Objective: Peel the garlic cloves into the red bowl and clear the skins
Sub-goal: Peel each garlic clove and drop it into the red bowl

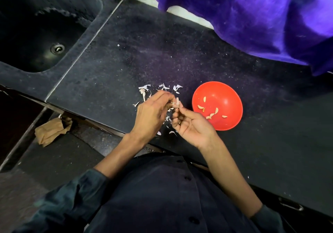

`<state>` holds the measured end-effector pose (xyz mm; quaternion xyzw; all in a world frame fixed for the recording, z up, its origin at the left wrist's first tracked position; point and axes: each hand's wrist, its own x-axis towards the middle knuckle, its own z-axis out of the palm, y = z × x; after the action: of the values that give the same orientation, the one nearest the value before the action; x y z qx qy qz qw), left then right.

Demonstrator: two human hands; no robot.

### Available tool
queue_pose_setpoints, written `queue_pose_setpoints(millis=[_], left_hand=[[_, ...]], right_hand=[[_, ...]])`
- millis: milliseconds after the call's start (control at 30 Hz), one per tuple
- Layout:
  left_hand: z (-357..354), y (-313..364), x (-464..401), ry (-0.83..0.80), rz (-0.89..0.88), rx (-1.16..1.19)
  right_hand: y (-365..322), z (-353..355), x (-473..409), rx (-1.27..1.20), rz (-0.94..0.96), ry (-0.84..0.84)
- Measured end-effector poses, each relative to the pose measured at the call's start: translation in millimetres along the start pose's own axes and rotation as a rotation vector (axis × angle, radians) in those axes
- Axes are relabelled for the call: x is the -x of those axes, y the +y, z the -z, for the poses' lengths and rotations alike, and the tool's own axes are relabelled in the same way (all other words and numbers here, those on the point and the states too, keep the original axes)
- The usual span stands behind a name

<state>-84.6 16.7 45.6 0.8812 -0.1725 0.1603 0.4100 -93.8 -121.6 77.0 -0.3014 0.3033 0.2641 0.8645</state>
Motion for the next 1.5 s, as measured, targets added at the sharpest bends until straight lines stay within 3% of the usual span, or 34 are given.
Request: queue_pose_setpoints(millis=[100, 200, 300, 467, 733, 967, 1500], left_hand=[[0, 1, 2, 0.005, -0.002, 0.011], [2, 5, 2, 0.031, 0.136, 0.104], [6, 10, -3, 0.037, 0.304, 0.313], [3, 4, -8, -0.016, 0.334, 0.291], [4, 10, -13, -0.102, 0.533, 0.601], [6, 12, -13, -0.115, 0.572, 0.710], [1, 14, -10, -0.078, 0.549, 0.741]], right_hand=[[-5, 2, -2, -0.098, -0.023, 0.004], [-11, 5, -3, -0.071, 0.041, -0.002], [-10, 8, -4, 0.014, 0.122, 0.003], [-7, 8, -4, 0.101, 0.211, 0.000], [-8, 14, 0, 0.373, 0.426, 0.004], [-8, 15, -1, 0.576, 0.543, 0.020], [-4, 18, -2, 0.572, 0.622, 0.017]])
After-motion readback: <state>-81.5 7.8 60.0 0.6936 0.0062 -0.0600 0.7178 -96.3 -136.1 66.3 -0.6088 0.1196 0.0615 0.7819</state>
